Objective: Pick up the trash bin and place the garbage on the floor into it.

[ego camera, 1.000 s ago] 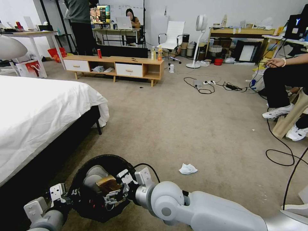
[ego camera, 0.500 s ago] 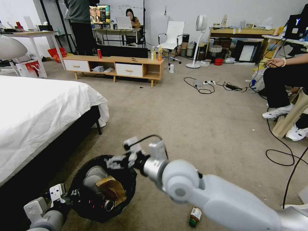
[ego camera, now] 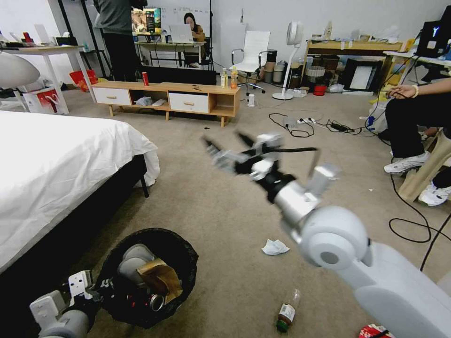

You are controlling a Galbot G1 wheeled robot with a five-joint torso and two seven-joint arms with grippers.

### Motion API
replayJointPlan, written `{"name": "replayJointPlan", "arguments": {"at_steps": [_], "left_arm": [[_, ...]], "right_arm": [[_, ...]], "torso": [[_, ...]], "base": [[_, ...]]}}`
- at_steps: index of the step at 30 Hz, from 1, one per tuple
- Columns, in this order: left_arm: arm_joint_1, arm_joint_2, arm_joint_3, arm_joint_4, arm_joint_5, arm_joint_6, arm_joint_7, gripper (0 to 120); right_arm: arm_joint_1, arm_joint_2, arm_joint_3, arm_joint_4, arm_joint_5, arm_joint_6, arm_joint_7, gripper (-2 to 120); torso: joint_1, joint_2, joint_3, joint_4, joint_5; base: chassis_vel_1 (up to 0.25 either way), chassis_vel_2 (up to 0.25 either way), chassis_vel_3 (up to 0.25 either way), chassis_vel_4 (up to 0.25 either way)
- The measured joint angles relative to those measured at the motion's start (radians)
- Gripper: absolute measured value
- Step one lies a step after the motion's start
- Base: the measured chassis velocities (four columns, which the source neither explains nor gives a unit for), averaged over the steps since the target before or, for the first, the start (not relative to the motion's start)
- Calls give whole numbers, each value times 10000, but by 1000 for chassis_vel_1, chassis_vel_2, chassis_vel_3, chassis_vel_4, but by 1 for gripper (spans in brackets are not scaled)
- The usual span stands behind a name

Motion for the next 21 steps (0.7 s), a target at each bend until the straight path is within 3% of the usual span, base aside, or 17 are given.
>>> {"name": "replayJointPlan", "arguments": {"at_steps": [1, 3, 4, 10, 13, 15, 19, 21], "left_arm": [[0, 0, 0, 0, 0, 0, 0, 2], [212, -83, -116, -165, 119, 0, 118, 2], [325, -150, -183, -260, 181, 0, 160, 2], [401, -238, -232, -360, 325, -12, 182, 2], [430, -275, -221, -422, 393, -52, 208, 2], [471, -281, -156, -468, 452, -89, 225, 2], [506, -283, -102, -527, 472, -118, 237, 2], [580, -296, -33, -590, 544, -198, 327, 2]], "right_arm": [[0, 0, 0, 0, 0, 0, 0, 100], [-1031, -107, 1287, 85, -599, 668, -58, 100], [-1478, -77, 1800, 110, -971, 907, -89, 100], [-2641, 14, 2848, 266, -1922, 1295, -152, 100], [-3835, 140, 3908, 536, -2859, 1461, -220, 100], [-5350, 427, 4954, 792, -3828, 1668, -273, 100], [-6368, 738, 5483, 897, -4465, 1872, -348, 100], [-7415, 1264, 6062, 1046, -4991, 2104, -451, 100]], "torso": [[0, 0, 0, 0, 0], [0, 0, 0, -9, 1], [0, 0, 0, 5, 1], [0, 0, 0, 5, 1], [0, 0, -1, -7, -1], [0, 1, 0, 2, -2], [0, 0, -1, -1, 0], [0, 0, -1, 0, -2]], "base": [[0, 0, 0, 0], [0, 0, 0, 0], [0, 0, 0, 0], [0, 0, 0, 0], [0, 0, 0, 0], [0, 0, 0, 0], [0, 0, 0, 0], [0, 0, 0, 0]]}}
